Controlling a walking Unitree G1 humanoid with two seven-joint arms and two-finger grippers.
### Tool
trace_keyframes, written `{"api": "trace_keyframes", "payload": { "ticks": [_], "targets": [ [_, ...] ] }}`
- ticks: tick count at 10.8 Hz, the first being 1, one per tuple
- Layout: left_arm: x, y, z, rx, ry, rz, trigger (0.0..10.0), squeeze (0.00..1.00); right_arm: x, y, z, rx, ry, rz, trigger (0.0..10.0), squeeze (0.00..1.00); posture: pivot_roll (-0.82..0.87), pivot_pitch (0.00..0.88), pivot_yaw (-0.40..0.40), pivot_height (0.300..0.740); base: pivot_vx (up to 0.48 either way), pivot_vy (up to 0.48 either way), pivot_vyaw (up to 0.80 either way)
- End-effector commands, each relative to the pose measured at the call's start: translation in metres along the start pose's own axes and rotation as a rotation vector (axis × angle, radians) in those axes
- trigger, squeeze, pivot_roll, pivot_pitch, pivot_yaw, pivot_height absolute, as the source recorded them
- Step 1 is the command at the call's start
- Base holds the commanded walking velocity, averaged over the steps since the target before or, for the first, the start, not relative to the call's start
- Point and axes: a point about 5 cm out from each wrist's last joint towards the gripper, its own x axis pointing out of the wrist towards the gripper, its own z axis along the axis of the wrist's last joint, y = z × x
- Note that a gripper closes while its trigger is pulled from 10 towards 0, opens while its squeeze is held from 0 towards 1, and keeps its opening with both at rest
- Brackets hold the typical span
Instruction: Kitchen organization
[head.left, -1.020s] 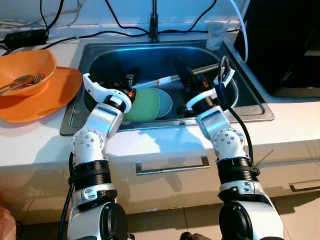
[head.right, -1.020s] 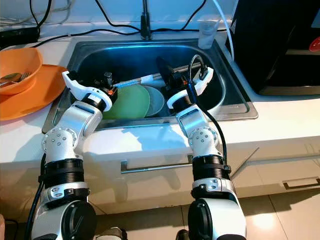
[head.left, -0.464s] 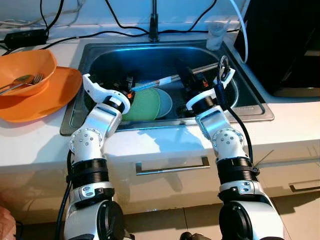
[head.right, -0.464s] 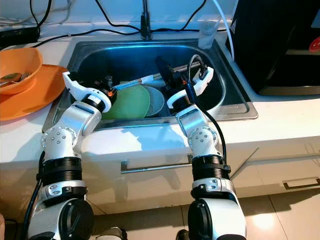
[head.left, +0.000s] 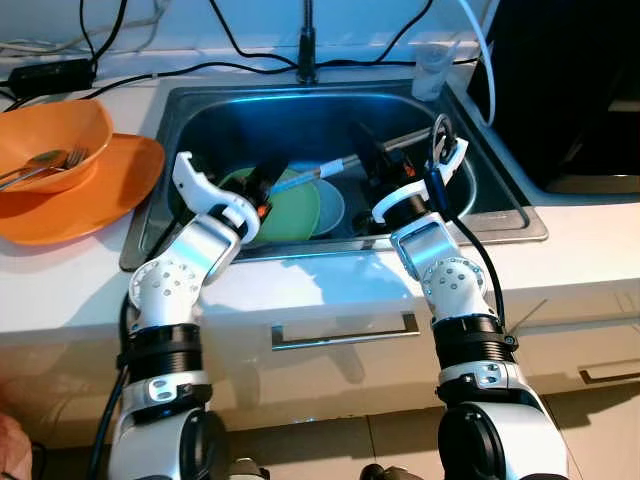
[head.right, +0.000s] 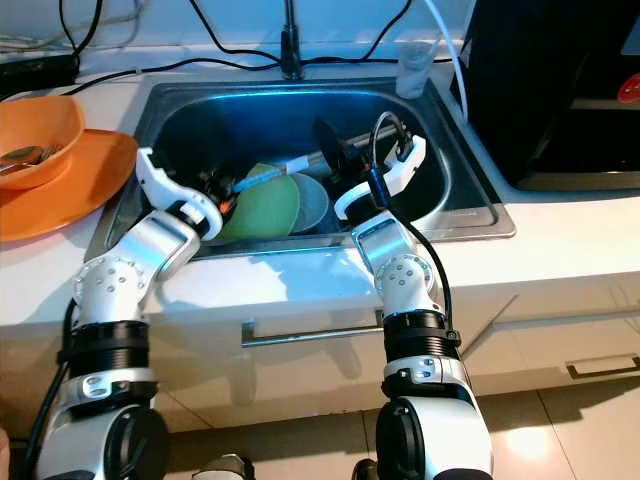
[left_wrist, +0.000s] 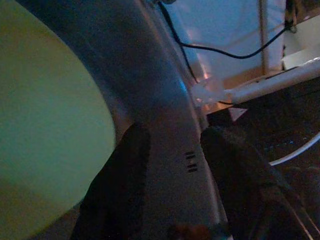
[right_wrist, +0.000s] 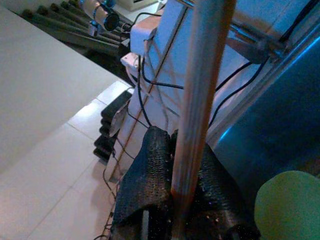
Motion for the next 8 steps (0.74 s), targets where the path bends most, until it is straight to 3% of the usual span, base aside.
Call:
{"api": "trace_keyframes", "payload": {
  "ticks": [1,3,4,6,8],
  "targets": [
    [-0.004,0.006,-0.003,0.049,0.016,0.027,10.0,1.00,0.016,0.020,-0.016,0.040,-0.014,0.042,10.0,0.00,0.17,0.094,0.037,0.740,0.000,0.000,0.00],
    [-0.010,0.006,-0.004,0.137,0.026,0.018,10.0,1.00,0.017,0.012,-0.007,-0.130,-0.042,-0.038,10.0,0.00,0.17,0.096,0.038,0.740,0.000,0.000,0.00],
    [-0.011,0.005,-0.006,0.165,0.031,0.017,10.0,1.00,0.020,0.010,0.004,-0.258,-0.070,-0.071,10.0,0.00,0.18,0.099,0.038,0.740,0.000,0.000,0.00],
    [-0.013,0.004,-0.006,0.191,0.025,0.021,10.0,1.00,0.028,0.019,0.021,-0.448,-0.115,-0.071,10.0,0.00,0.18,0.104,0.038,0.740,0.000,0.000,0.00],
    [-0.019,0.004,-0.002,0.263,0.000,0.033,10.0,1.00,0.037,0.030,0.038,-0.771,-0.151,-0.071,10.0,0.00,0.20,0.114,0.038,0.740,0.000,0.000,0.00]
  ]
}}
